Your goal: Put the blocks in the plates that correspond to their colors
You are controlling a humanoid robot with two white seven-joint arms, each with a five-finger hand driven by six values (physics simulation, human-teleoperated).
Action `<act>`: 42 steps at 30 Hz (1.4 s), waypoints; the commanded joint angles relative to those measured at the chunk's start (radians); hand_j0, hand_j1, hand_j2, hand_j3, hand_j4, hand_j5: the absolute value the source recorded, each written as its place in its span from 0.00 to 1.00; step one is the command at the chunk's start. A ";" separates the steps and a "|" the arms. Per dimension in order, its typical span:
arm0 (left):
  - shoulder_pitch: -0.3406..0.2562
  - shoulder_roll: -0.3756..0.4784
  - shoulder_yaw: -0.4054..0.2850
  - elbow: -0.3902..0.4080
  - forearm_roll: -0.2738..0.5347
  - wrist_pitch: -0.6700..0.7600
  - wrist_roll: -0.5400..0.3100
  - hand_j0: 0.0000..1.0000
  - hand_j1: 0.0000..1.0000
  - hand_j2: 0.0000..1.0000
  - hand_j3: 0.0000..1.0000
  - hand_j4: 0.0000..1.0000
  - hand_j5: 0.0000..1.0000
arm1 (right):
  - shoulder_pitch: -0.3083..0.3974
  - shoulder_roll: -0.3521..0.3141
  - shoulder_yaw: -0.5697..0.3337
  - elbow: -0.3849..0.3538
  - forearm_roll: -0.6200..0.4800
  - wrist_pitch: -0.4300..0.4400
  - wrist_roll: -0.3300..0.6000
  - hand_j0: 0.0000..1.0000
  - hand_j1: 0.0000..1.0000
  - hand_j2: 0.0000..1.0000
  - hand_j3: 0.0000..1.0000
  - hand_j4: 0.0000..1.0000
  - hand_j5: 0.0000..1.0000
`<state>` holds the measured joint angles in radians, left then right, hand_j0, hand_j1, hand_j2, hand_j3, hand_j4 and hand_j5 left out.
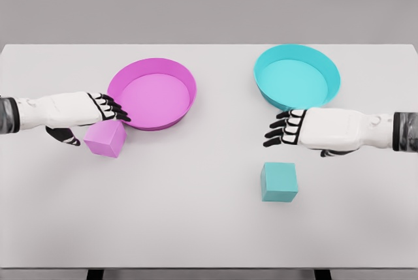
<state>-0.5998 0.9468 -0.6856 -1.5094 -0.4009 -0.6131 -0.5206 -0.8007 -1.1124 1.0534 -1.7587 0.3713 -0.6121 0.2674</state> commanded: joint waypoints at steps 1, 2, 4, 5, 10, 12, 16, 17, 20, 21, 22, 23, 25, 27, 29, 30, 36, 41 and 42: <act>-0.001 0.000 0.001 0.000 0.004 0.002 0.001 0.99 0.99 0.99 0.99 0.99 0.99 | 0.000 0.017 0.019 -0.001 -0.006 0.001 0.000 1.00 1.00 1.00 1.00 1.00 1.00; -0.002 0.001 0.001 0.000 0.004 0.002 0.001 0.98 0.98 0.98 0.98 0.98 0.98 | 0.000 0.020 0.027 -0.001 -0.006 0.001 0.000 1.00 1.00 1.00 1.00 1.00 1.00; -0.002 0.000 0.001 0.000 0.004 0.002 0.001 0.95 0.95 0.95 0.95 0.95 0.95 | -0.002 0.022 0.045 -0.001 -0.006 0.001 0.003 1.00 1.00 1.00 1.00 1.00 1.00; -0.002 0.001 0.001 0.000 0.004 0.002 0.001 0.95 0.95 0.95 0.95 0.95 0.95 | 0.000 0.023 0.046 -0.001 -0.006 0.001 0.003 1.00 1.00 1.00 1.00 1.00 1.00; -0.002 0.001 0.000 -0.002 0.004 0.002 0.001 0.91 0.91 0.91 0.91 0.91 0.91 | 0.000 0.042 0.076 -0.001 -0.005 0.001 0.006 1.00 1.00 1.00 1.00 1.00 1.00; -0.002 0.001 0.000 -0.002 0.004 0.002 0.001 0.89 0.89 0.89 0.89 0.89 0.89 | -0.002 0.065 0.083 -0.001 -0.005 0.001 0.009 1.00 1.00 1.00 1.00 1.00 1.00; -0.002 0.001 0.000 -0.002 0.004 0.002 0.001 0.87 0.87 0.87 0.87 0.87 0.87 | 0.000 0.077 0.103 -0.001 -0.005 0.001 0.010 1.00 1.00 1.00 1.00 1.00 1.00; -0.002 0.001 0.000 -0.002 0.004 0.002 0.001 0.87 0.87 0.87 0.87 0.87 0.87 | 0.000 0.074 0.105 -0.001 -0.003 0.001 0.010 1.00 1.00 1.00 1.00 1.00 1.00; 0.000 0.001 0.000 -0.002 0.004 0.002 0.001 0.87 0.87 0.87 0.87 0.87 0.87 | 0.000 0.068 0.112 -0.001 -0.002 0.001 0.012 1.00 1.00 1.00 1.00 1.00 1.00; 0.000 0.001 0.001 -0.002 0.004 0.002 0.001 0.87 0.87 0.87 0.87 0.87 0.87 | 0.000 0.066 0.112 -0.001 0.000 0.001 0.013 1.00 1.00 1.00 1.00 1.00 1.00; 0.000 0.001 0.000 -0.002 0.004 0.002 0.001 0.87 0.87 0.87 0.87 0.87 0.87 | 0.000 0.068 0.125 -0.001 0.001 0.001 0.016 1.00 1.00 1.00 1.00 1.00 1.00; 0.000 0.000 0.000 -0.002 0.004 0.002 0.001 0.87 0.87 0.87 0.87 0.87 0.87 | 0.000 0.068 0.126 -0.001 0.005 0.001 0.016 1.00 1.00 1.00 1.00 1.00 1.00; 0.005 0.000 0.000 -0.002 0.004 0.002 0.001 0.87 0.87 0.87 0.87 0.87 0.87 | 0.002 0.068 0.128 -0.001 0.017 0.001 0.016 1.00 1.00 1.00 1.00 1.00 1.00; 0.005 0.000 0.000 -0.002 0.004 0.002 0.001 0.87 0.87 0.87 0.87 0.87 0.87 | 0.000 0.071 0.128 0.001 0.017 0.001 0.016 1.00 1.00 1.00 1.00 1.00 1.00; 0.006 0.000 0.000 -0.003 0.004 0.002 0.001 0.86 0.86 0.86 0.86 0.86 0.86 | 0.002 0.072 0.128 0.001 0.017 0.001 0.016 1.00 1.00 1.00 1.00 1.00 1.00; 0.006 0.000 0.000 -0.003 0.004 0.002 0.001 0.86 0.86 0.86 0.86 0.86 0.86 | 0.000 0.075 0.128 0.002 0.018 0.001 0.016 1.00 1.00 1.00 1.00 1.00 1.00; 0.006 0.000 0.000 -0.006 0.004 0.002 0.001 0.77 0.77 0.77 0.77 0.77 0.77 | 0.002 0.106 0.128 0.011 0.051 0.001 0.016 1.00 1.00 1.00 1.00 1.00 1.00; 0.006 0.001 0.000 -0.008 0.005 0.002 0.001 0.69 0.69 0.69 0.69 0.69 0.69 | 0.003 0.098 0.128 0.013 0.052 0.001 0.016 1.00 1.00 1.00 1.00 1.00 1.00; 0.006 0.001 0.000 -0.008 0.005 0.002 0.001 0.67 0.67 0.67 0.67 0.67 0.67 | 0.003 0.098 0.128 0.013 0.052 0.001 0.016 1.00 1.00 1.00 1.00 1.00 1.00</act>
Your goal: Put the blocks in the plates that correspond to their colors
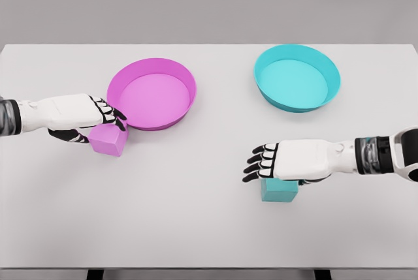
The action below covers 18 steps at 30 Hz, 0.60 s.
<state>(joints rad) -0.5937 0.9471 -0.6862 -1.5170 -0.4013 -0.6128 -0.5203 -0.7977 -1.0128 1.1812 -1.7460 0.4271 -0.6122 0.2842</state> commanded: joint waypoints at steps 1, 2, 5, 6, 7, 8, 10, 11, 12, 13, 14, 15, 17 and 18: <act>0.000 0.002 0.000 -0.002 0.005 0.002 0.000 0.63 0.63 0.63 0.63 0.63 0.63 | -0.002 -0.004 -0.002 0.000 -0.002 0.001 0.000 1.00 1.00 1.00 1.00 1.00 1.00; 0.000 0.002 0.000 -0.002 0.005 0.002 0.000 0.61 0.61 0.61 0.61 0.61 0.61 | -0.002 -0.006 0.000 0.000 -0.002 0.001 0.000 1.00 1.00 1.00 1.00 1.00 1.00; -0.002 0.002 0.000 -0.003 0.007 0.002 0.000 0.57 0.57 0.57 0.57 0.57 0.57 | 0.000 -0.004 -0.002 0.000 -0.001 0.001 0.033 0.98 0.98 0.98 0.98 0.98 0.98; -0.003 0.004 0.000 -0.005 0.009 0.002 0.000 0.56 0.56 0.56 0.56 0.56 0.56 | 0.000 -0.004 -0.002 0.000 -0.001 0.001 0.035 0.94 0.94 0.94 0.94 0.94 0.94; -0.003 0.005 0.000 -0.006 0.009 0.002 0.000 0.55 0.55 0.55 0.55 0.55 0.55 | 0.000 -0.004 -0.002 0.000 0.001 0.001 0.035 0.92 0.92 0.92 0.92 0.92 0.92; -0.005 0.007 0.000 -0.006 0.012 0.002 0.000 0.54 0.54 0.54 0.54 0.54 0.54 | 0.000 -0.004 -0.002 0.000 0.002 0.001 0.036 0.92 0.92 0.92 0.92 0.92 0.92; -0.008 0.010 0.000 -0.006 0.015 0.002 0.002 0.54 0.54 0.54 0.54 0.54 0.54 | 0.000 -0.004 0.000 -0.003 0.002 0.001 0.043 0.91 0.91 0.91 0.91 0.91 0.91; -0.012 0.013 0.002 -0.006 0.015 0.002 0.003 0.54 0.54 0.54 0.54 0.54 0.54 | 0.000 -0.003 0.000 -0.003 0.002 0.001 0.052 0.91 0.91 0.91 0.91 0.91 0.91; -0.015 0.016 0.004 -0.006 0.016 0.002 0.003 0.53 0.53 0.53 0.53 0.53 0.53 | 0.000 -0.001 0.000 -0.004 0.002 0.001 0.053 0.89 0.89 0.89 0.89 0.89 0.89; -0.015 0.027 0.004 -0.006 0.027 0.002 0.003 0.51 0.51 0.51 0.51 0.51 0.51 | 0.000 -0.003 0.000 -0.004 0.002 0.001 0.055 0.89 0.89 0.89 0.89 0.89 0.89; -0.015 0.030 0.004 -0.006 0.038 0.002 0.003 0.51 0.51 0.51 0.51 0.51 0.51 | 0.000 -0.004 0.000 -0.004 0.002 0.001 0.055 0.88 0.88 0.88 0.88 0.88 0.88; -0.017 0.032 0.004 -0.006 0.039 0.002 0.003 0.51 0.51 0.51 0.51 0.51 0.51 | 0.000 -0.004 0.000 -0.004 0.004 0.001 0.055 0.87 0.87 0.87 0.87 0.87 0.87; -0.025 0.042 0.005 -0.006 0.055 0.002 0.005 0.51 0.51 0.51 0.51 0.51 0.51 | 0.002 -0.004 0.000 -0.006 0.004 0.001 0.070 0.83 0.83 0.83 0.83 0.83 0.83; -0.026 0.058 0.007 -0.006 0.076 0.002 0.005 0.50 0.50 0.50 0.50 0.50 0.50 | 0.002 -0.003 0.000 -0.006 0.004 0.001 0.070 0.82 0.82 0.82 0.82 0.82 0.82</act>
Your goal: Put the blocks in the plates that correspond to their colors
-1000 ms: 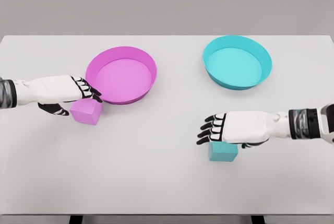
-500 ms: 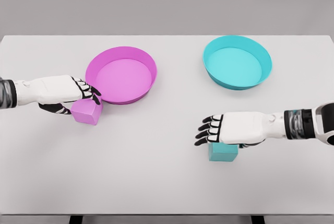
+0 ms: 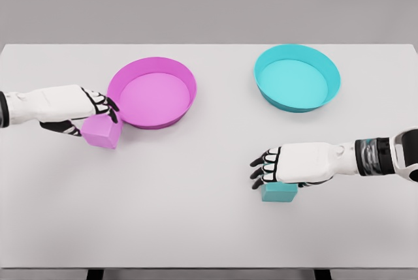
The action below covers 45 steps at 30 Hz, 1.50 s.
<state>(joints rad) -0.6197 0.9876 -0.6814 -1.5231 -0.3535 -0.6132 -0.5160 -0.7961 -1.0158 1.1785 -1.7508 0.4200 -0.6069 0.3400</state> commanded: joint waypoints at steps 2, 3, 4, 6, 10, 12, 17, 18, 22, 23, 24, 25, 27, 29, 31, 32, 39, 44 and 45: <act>-0.002 0.037 0.008 0.000 0.068 0.002 0.001 0.49 0.49 0.49 0.49 0.49 0.49 | -0.002 0.000 0.001 -0.001 0.010 -0.004 0.014 0.81 0.81 0.81 0.81 0.81 0.81; -0.011 0.040 0.009 0.000 0.083 0.002 -0.001 0.48 0.48 0.48 0.48 0.48 0.48 | -0.003 -0.001 -0.002 0.001 0.010 -0.004 0.013 0.81 0.81 0.81 0.81 0.81 0.81; -0.012 0.040 0.009 0.000 0.088 0.002 -0.001 0.48 0.48 0.48 0.48 0.48 0.48 | -0.005 -0.001 -0.003 -0.001 0.008 -0.004 0.011 0.81 0.81 0.81 0.81 0.81 0.81; -0.014 0.037 0.009 0.001 0.090 0.002 0.001 0.48 0.48 0.48 0.48 0.48 0.48 | -0.006 -0.001 -0.007 0.001 0.006 -0.004 0.010 0.78 0.78 0.78 0.78 0.78 0.78; -0.031 0.026 0.009 0.009 0.090 0.002 0.001 0.48 0.48 0.48 0.48 0.48 0.48 | -0.011 -0.001 -0.011 0.001 0.003 -0.004 0.008 0.76 0.76 0.76 0.76 0.76 0.76; -0.054 -0.003 0.009 0.014 0.087 0.002 -0.001 0.48 0.48 0.48 0.48 0.48 0.48 | -0.014 -0.001 -0.014 0.001 0.002 -0.004 0.007 0.72 0.72 0.72 0.72 0.72 0.72; -0.078 -0.079 0.011 0.072 0.079 0.002 -0.006 0.48 0.48 0.48 0.48 0.48 0.48 | -0.015 0.000 -0.016 0.001 0.000 -0.004 0.007 0.70 0.70 0.70 0.70 0.70 0.70; -0.094 -0.101 0.009 0.103 0.077 0.002 -0.006 0.48 0.48 0.48 0.48 0.48 0.48 | -0.015 0.000 -0.016 0.001 0.000 -0.004 0.007 0.70 0.70 0.70 0.70 0.70 0.70; -0.152 -0.202 0.008 0.230 0.039 0.002 -0.006 0.48 0.48 0.48 0.48 0.48 0.48 | -0.029 0.000 -0.034 0.007 -0.004 -0.004 0.005 0.69 0.69 0.69 0.69 0.69 0.69; -0.163 -0.240 0.008 0.256 0.005 0.002 -0.006 0.48 0.48 0.48 0.48 0.48 0.48 | -0.029 0.002 -0.045 0.007 -0.004 -0.004 0.005 0.65 0.65 0.65 0.65 0.65 0.65; -0.164 -0.270 0.008 0.268 -0.018 0.002 -0.006 0.48 0.48 0.48 0.48 0.48 0.48 | -0.029 0.003 -0.046 0.007 -0.004 -0.004 0.005 0.63 0.63 0.63 0.63 0.63 0.63; -0.164 -0.280 0.008 0.271 -0.028 0.002 -0.006 0.48 0.48 0.48 0.48 0.48 0.48 | -0.029 0.005 -0.048 0.010 -0.004 -0.004 0.005 0.63 0.63 0.63 0.63 0.63 0.63; -0.178 -0.287 0.008 0.271 -0.027 0.002 -0.004 0.51 0.51 0.51 0.51 0.51 0.51 | -0.029 0.005 -0.049 0.013 -0.004 -0.004 0.005 0.62 0.62 0.62 0.62 0.62 0.62; -0.218 -0.279 0.009 0.274 -0.013 0.002 0.004 0.82 0.82 0.82 0.82 0.82 0.82 | -0.032 0.006 -0.054 0.020 -0.004 -0.004 0.004 0.61 0.61 0.61 0.61 0.61 0.61; -0.235 -0.254 0.014 0.274 0.031 0.002 0.004 1.00 1.00 1.00 1.00 1.00 1.00 | -0.046 0.011 -0.054 0.037 -0.009 -0.004 0.004 0.58 0.58 0.58 0.58 0.58 0.58; -0.244 -0.234 0.014 0.274 0.045 0.002 0.004 1.00 1.00 1.00 1.00 1.00 1.00 | -0.048 0.016 -0.054 0.040 -0.018 -0.004 0.004 0.58 0.58 0.58 0.58 0.58 0.58; -0.190 -0.015 0.013 0.305 0.149 0.002 0.004 1.00 1.00 1.00 1.00 1.00 1.00 | -0.081 0.063 -0.059 0.114 -0.026 -0.004 0.004 0.58 0.58 0.58 0.58 0.58 0.58; -0.114 -0.050 0.013 0.437 0.151 0.002 0.004 1.00 1.00 1.00 1.00 1.00 1.00 | -0.104 0.129 -0.059 0.201 -0.026 -0.004 0.005 0.58 0.58 0.58 0.58 0.58 0.58; -0.100 -0.055 0.013 0.440 0.149 0.002 0.004 1.00 1.00 1.00 1.00 1.00 1.00 | -0.109 0.131 -0.060 0.206 -0.027 -0.004 0.005 0.58 0.58 0.58 0.58 0.58 0.58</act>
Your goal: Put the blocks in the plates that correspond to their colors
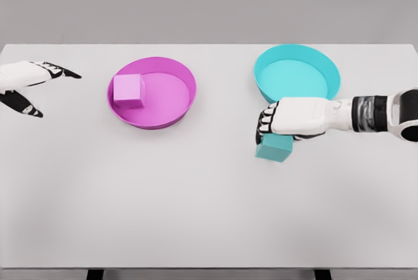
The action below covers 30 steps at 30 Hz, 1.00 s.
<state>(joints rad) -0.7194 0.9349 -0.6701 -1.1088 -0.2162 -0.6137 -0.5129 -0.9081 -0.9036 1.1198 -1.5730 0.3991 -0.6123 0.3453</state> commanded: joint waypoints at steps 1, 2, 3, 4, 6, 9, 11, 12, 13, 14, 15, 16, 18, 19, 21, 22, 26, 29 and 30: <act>-0.002 -0.004 0.000 0.033 0.014 0.003 0.001 1.00 1.00 1.00 1.00 1.00 1.00 | -0.002 0.019 -0.002 0.030 -0.006 0.001 0.000 0.58 0.58 0.58 0.58 0.58 0.58; -0.002 -0.002 0.000 0.038 0.015 0.003 0.001 1.00 1.00 1.00 1.00 1.00 1.00 | -0.006 0.019 -0.002 0.030 -0.008 0.001 0.000 0.58 0.58 0.58 0.58 0.58 0.58; -0.002 -0.004 0.000 0.040 0.015 0.003 0.001 1.00 1.00 1.00 1.00 1.00 1.00 | -0.008 0.019 -0.002 0.031 -0.019 0.001 0.000 0.58 0.58 0.58 0.58 0.58 0.58; -0.003 -0.004 0.000 0.053 0.017 0.003 0.001 1.00 1.00 1.00 1.00 1.00 1.00 | -0.021 0.019 -0.002 0.039 -0.028 0.001 0.001 0.58 0.58 0.58 0.58 0.58 0.58; -0.005 -0.002 0.000 0.056 0.021 0.003 0.001 1.00 1.00 1.00 1.00 1.00 1.00 | -0.029 0.019 -0.002 0.042 -0.028 0.001 0.000 0.58 0.58 0.58 0.58 0.58 0.58; -0.005 -0.004 0.001 0.058 0.023 0.003 0.001 1.00 1.00 1.00 1.00 1.00 1.00 | -0.055 0.019 -0.002 0.060 -0.056 0.001 0.003 0.58 0.58 0.58 0.58 0.58 0.58; -0.003 -0.004 0.000 0.058 0.021 0.003 0.001 1.00 1.00 1.00 1.00 1.00 1.00 | -0.064 0.043 -0.003 0.097 -0.056 0.001 0.003 0.58 0.58 0.58 0.58 0.58 0.58; -0.003 -0.004 0.001 0.058 0.021 0.003 0.001 1.00 1.00 1.00 1.00 1.00 1.00 | -0.069 0.049 -0.003 0.114 -0.056 0.001 0.003 0.58 0.58 0.58 0.58 0.58 0.58; -0.003 -0.004 0.001 0.058 0.021 0.003 0.001 1.00 1.00 1.00 1.00 1.00 1.00 | -0.075 0.049 -0.003 0.128 -0.056 0.001 0.003 0.58 0.58 0.58 0.58 0.58 0.58; -0.003 -0.004 0.001 0.058 0.021 0.003 0.001 1.00 1.00 1.00 1.00 1.00 1.00 | -0.077 0.051 -0.003 0.139 -0.056 0.001 0.003 0.58 0.58 0.58 0.58 0.58 0.58; -0.003 -0.004 0.001 0.058 0.023 0.003 0.001 1.00 1.00 1.00 1.00 1.00 1.00 | -0.080 0.063 -0.002 0.149 -0.056 0.001 0.003 0.58 0.58 0.58 0.58 0.58 0.58; -0.002 -0.005 0.000 0.058 0.021 0.003 0.001 1.00 1.00 1.00 1.00 1.00 1.00 | -0.086 0.065 -0.002 0.159 -0.056 0.001 0.003 0.58 0.58 0.58 0.58 0.58 0.58; 0.000 -0.008 0.000 0.056 0.021 0.003 0.001 1.00 1.00 1.00 1.00 1.00 1.00 | -0.101 0.075 -0.003 0.179 -0.056 0.001 0.003 0.58 0.58 0.58 0.58 0.58 0.58; 0.000 -0.010 0.000 0.056 0.021 0.003 0.001 1.00 1.00 1.00 1.00 1.00 1.00 | -0.107 0.091 -0.003 0.198 -0.056 0.001 0.003 0.58 0.58 0.58 0.58 0.58 0.58; 0.000 -0.010 0.000 0.056 0.021 0.003 0.001 1.00 1.00 1.00 1.00 1.00 1.00 | -0.121 0.111 -0.002 0.249 -0.056 0.001 0.003 0.58 0.58 0.58 0.58 0.58 0.58; 0.000 -0.011 0.000 0.056 0.021 0.003 0.001 1.00 1.00 1.00 1.00 1.00 1.00 | -0.121 0.114 -0.003 0.254 -0.056 0.001 0.004 0.58 0.58 0.58 0.58 0.58 0.58; 0.000 -0.011 0.000 0.056 0.020 0.003 0.001 1.00 1.00 1.00 1.00 1.00 1.00 | -0.144 0.118 -0.003 0.271 -0.057 0.001 0.001 0.58 0.58 0.58 0.58 0.58 0.58; 0.000 -0.016 -0.002 0.056 0.020 0.003 0.001 1.00 1.00 1.00 1.00 1.00 1.00 | -0.150 0.118 -0.003 0.307 -0.057 0.001 0.003 0.58 0.58 0.58 0.58 0.58 0.58; 0.000 -0.016 -0.002 0.056 0.020 0.003 0.001 1.00 1.00 1.00 1.00 1.00 1.00 | -0.158 0.124 -0.003 0.329 -0.057 0.001 0.003 0.58 0.58 0.58 0.58 0.58 0.58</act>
<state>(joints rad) -0.7194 0.9192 -0.6725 -1.0522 -0.2024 -0.6131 -0.5128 -1.0737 -0.7828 1.1179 -1.2730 0.3476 -0.6124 0.3483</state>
